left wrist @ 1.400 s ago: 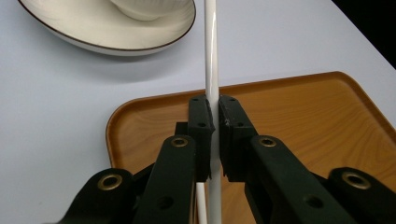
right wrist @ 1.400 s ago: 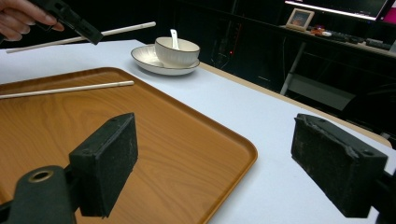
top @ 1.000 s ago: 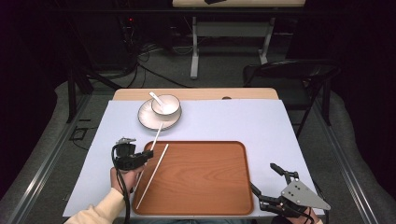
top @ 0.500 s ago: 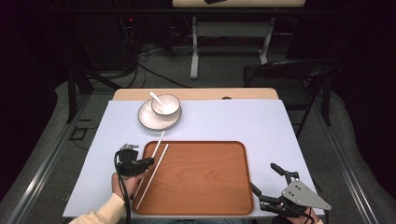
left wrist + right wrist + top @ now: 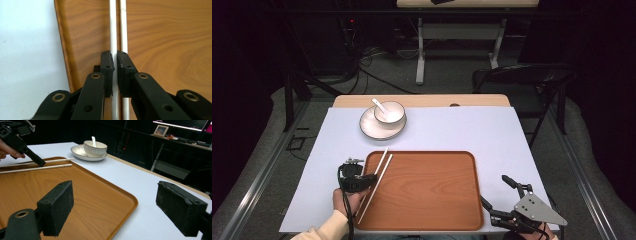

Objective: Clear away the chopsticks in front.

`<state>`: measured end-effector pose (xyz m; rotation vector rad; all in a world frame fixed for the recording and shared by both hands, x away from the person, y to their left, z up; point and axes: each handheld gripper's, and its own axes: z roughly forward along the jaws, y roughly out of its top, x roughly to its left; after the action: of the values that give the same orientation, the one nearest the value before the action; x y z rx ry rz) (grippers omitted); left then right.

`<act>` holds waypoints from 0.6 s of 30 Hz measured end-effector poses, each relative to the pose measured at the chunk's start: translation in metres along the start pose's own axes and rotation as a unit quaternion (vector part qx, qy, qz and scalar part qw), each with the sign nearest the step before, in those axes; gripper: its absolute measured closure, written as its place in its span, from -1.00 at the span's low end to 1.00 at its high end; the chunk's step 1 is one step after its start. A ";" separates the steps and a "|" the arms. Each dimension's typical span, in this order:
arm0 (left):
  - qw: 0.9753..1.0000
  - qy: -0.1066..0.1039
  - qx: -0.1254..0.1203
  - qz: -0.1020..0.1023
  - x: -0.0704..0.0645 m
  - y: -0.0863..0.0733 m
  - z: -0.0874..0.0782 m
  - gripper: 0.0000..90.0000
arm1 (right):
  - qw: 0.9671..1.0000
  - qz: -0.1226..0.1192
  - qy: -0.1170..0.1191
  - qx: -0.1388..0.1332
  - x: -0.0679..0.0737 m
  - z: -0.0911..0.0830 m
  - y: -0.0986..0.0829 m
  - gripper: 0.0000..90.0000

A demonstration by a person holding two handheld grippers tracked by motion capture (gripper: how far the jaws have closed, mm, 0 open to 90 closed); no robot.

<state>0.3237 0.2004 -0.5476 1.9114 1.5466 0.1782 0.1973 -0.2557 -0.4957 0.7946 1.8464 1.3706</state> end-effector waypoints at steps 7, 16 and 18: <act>1.000 0.006 0.004 0.011 -0.003 -0.003 -0.002 0.86 | 1.000 -0.001 0.001 0.000 0.001 0.000 0.001 -0.69; 0.999 0.016 0.010 0.040 -0.009 -0.007 -0.005 0.82 | 1.000 -0.002 0.004 -0.002 0.001 0.002 0.001 -0.69; 0.999 0.014 0.012 0.041 -0.009 -0.007 -0.005 0.82 | 1.000 -0.001 0.003 -0.001 0.001 0.002 0.001 -0.69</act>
<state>0.3131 0.1947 -0.5452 1.9997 1.4955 0.2231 0.1986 -0.2533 -0.4951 0.7882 1.8497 1.3757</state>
